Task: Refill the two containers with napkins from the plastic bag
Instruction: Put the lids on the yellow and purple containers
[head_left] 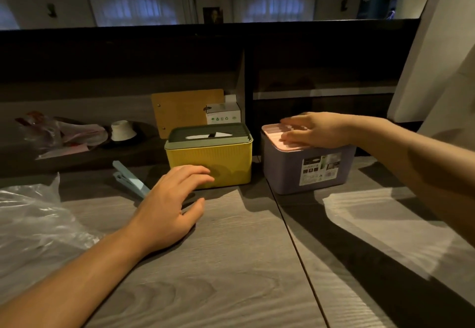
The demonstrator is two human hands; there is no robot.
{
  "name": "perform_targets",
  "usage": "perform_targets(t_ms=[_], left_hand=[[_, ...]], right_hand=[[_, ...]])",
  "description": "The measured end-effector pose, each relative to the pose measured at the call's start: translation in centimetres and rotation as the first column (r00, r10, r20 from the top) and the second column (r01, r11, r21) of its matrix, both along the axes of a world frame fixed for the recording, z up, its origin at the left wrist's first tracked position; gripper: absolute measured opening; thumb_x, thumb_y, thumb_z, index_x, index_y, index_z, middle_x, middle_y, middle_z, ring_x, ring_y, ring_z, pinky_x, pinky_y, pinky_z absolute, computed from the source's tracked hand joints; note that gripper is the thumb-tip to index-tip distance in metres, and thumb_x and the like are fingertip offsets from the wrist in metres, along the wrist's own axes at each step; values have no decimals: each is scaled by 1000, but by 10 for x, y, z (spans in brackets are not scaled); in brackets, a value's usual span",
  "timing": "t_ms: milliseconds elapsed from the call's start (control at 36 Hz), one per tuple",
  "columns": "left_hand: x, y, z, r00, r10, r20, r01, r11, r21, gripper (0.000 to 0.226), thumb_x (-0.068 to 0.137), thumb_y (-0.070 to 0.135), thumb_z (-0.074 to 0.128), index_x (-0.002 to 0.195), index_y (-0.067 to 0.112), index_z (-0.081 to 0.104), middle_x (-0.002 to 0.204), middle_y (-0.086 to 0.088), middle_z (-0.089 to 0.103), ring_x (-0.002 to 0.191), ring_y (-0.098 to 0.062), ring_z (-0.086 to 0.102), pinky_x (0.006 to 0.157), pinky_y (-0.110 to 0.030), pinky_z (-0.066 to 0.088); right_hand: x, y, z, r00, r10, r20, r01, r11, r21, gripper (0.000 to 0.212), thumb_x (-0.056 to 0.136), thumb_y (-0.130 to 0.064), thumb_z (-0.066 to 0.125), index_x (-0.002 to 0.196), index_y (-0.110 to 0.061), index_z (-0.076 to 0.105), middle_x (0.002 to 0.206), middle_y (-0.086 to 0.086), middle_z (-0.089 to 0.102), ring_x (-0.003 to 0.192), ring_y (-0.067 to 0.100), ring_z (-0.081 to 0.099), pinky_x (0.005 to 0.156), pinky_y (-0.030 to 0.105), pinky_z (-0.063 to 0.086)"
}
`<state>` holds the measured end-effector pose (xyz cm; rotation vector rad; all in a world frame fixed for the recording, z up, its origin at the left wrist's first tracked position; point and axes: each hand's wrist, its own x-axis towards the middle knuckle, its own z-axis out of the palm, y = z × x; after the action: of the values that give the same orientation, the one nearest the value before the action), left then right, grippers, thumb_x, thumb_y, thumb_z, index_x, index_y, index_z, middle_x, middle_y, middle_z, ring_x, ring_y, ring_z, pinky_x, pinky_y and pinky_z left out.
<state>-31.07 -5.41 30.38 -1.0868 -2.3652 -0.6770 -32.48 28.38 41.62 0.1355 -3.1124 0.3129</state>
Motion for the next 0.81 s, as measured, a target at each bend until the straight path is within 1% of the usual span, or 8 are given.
perform_targets(t_ms=[139, 278, 361, 528, 611, 667, 722, 806], left_hand=[[0, -1, -1, 1000, 4, 10, -4, 1000, -5, 42, 92, 41, 48, 128, 27, 63, 134, 17, 55, 132, 0, 44, 108, -28, 38], [-1, 0, -1, 1000, 16, 9, -16, 1000, -16, 43, 92, 42, 48, 129, 28, 63, 134, 18, 53, 132, 2, 42, 107, -28, 37], [-1, 0, -1, 1000, 19, 21, -19, 1000, -20, 44, 91, 43, 48, 130, 28, 62, 135, 19, 52, 133, 2, 41, 108, -29, 37], [1, 1, 3, 999, 10, 51, -9, 1000, -4, 45, 90, 46, 47, 130, 32, 61, 136, 23, 50, 133, 5, 39, 106, -23, 35], [3, 1, 2, 998, -14, 66, 15, 1000, -15, 45, 90, 45, 48, 131, 32, 60, 136, 23, 49, 133, 6, 39, 105, -18, 33], [3, 1, 2, 996, -20, 81, 22, 1000, -22, 45, 90, 46, 48, 133, 34, 59, 137, 24, 48, 134, 7, 39, 105, -17, 33], [2, 1, 2, 995, -21, 102, 23, 999, -22, 45, 90, 48, 48, 133, 39, 55, 138, 27, 46, 135, 9, 37, 105, -15, 32], [1, 1, 2, 992, -32, 121, 36, 999, -33, 45, 90, 49, 47, 134, 43, 52, 138, 35, 41, 136, 8, 37, 105, -13, 32]], right_hand=[[-3, -2, -11, 999, -48, -18, 49, 999, 21, 69, 95, -69, 39, 157, -42, 23, 162, 2, 29, 140, 31, 40, 111, 43, 37], [1, -1, -10, 998, -45, -35, 46, 999, 19, 67, 92, -71, 42, 152, -43, 33, 154, 4, 41, 131, 31, 48, 105, 43, 44], [4, 0, -11, 999, -40, -17, 40, 999, 3, 69, 90, -75, 40, 153, -45, 32, 155, 3, 40, 133, 30, 47, 108, 46, 43], [8, 1, -10, 999, -40, 0, 40, 995, 94, 75, 87, -79, 30, 155, -49, 20, 164, -3, 27, 149, 30, 24, 118, 56, 24], [14, 2, -3, 998, -15, 64, 14, 1000, 7, 83, 79, -79, 36, 155, -47, 23, 163, -5, 28, 147, 27, 30, 116, 48, 28], [15, 10, 2, 996, -23, 87, 27, 998, -48, 72, 89, -71, 44, 154, -44, 28, 160, -6, 34, 142, 23, 38, 108, 36, 32], [14, 18, 4, 997, -68, 24, 69, 997, -31, 64, 96, -62, 44, 154, -37, 33, 156, -1, 40, 136, 23, 44, 101, 31, 34], [10, 19, -2, 991, -116, -66, 116, 993, -2, 61, 99, -58, 44, 153, -32, 38, 149, 6, 44, 129, 27, 49, 99, 33, 39]])
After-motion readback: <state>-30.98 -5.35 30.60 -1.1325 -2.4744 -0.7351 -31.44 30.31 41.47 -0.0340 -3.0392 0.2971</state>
